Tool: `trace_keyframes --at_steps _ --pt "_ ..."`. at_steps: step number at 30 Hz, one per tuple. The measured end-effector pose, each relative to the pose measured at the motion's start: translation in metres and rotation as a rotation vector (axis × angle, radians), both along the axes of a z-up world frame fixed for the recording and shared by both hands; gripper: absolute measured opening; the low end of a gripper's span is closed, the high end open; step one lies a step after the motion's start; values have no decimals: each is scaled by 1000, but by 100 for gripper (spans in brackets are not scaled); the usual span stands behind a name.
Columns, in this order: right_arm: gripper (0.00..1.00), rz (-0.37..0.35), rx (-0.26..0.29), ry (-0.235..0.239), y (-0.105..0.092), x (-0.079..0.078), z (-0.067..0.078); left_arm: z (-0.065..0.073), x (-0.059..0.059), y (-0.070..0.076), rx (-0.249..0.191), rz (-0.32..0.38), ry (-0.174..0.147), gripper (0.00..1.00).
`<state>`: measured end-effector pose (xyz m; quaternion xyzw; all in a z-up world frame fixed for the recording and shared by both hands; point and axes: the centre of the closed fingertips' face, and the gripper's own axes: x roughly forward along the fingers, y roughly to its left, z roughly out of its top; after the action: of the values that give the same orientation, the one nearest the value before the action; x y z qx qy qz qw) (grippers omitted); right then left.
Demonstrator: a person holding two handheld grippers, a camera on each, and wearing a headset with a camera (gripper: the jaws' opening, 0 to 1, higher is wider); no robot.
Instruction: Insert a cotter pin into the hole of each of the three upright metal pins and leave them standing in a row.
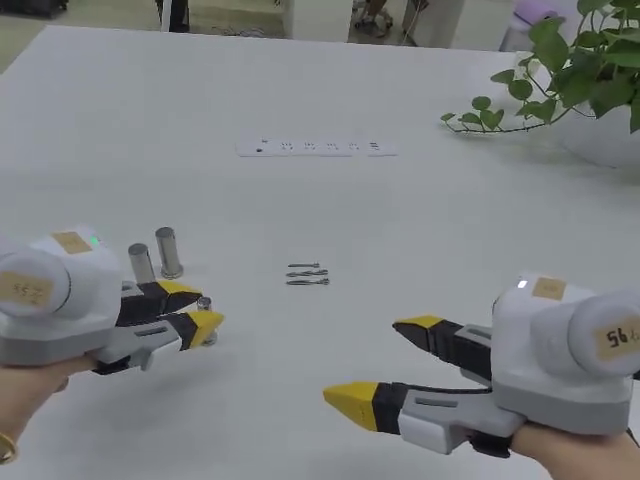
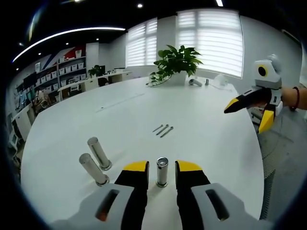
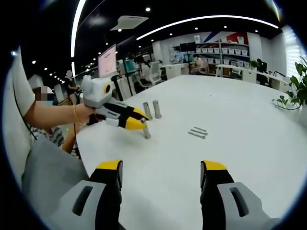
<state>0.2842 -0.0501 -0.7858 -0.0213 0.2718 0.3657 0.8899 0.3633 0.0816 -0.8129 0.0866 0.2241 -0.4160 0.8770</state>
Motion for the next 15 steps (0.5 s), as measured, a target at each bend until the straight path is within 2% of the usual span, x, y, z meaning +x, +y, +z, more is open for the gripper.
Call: trace_keyframes --at_steps 4,7,15 --pt "59 0 -3 0 -3 6 2 2 -4 2 -1 13 -2 26" --pt "56 4 -7 -1 -5 11 4 5 -8 3 -19 32 -2 30" --pt "43 17 -25 -16 -8 34 11 14 -18 7 -54 77 1 41"
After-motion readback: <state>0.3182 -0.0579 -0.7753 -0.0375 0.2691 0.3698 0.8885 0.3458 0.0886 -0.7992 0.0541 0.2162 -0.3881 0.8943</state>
